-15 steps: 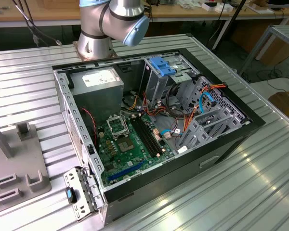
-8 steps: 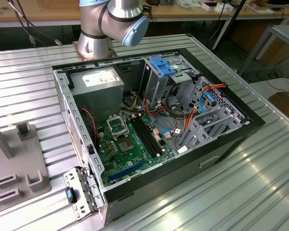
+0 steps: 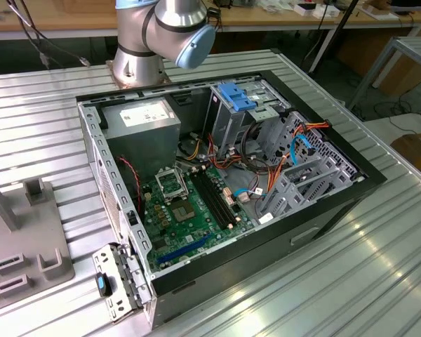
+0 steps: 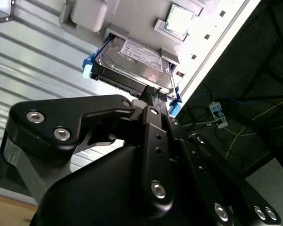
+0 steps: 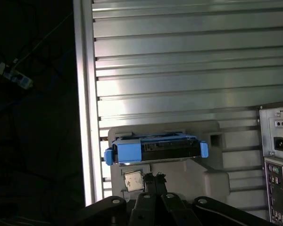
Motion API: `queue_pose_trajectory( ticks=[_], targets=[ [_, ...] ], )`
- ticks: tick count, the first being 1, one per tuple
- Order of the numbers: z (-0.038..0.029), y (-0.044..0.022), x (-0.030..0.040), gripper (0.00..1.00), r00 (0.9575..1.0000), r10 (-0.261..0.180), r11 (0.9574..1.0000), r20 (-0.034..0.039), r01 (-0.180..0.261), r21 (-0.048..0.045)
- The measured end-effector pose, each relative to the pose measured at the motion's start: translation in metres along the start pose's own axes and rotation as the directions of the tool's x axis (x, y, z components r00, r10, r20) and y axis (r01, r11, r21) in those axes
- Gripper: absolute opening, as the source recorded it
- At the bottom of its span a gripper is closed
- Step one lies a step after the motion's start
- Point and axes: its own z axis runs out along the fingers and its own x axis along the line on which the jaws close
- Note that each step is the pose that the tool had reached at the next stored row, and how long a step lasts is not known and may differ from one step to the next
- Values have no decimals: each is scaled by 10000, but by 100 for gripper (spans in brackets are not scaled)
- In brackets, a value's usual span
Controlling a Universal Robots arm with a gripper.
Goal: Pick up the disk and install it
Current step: 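Reach for the disk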
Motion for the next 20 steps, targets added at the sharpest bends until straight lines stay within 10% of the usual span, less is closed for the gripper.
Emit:
queue_pose_trajectory(
  ticks=[5, 13, 20],
  targets=[
    [76, 164, 124, 11, 10000, 0, 10000, 5, 0, 46],
    [80, 167, 125, 11, 10000, 2, 10000, -81, -1, 84],
    [110, 169, 126, 11, 10000, -2, 9996, -68, 4, 294]
  ],
)
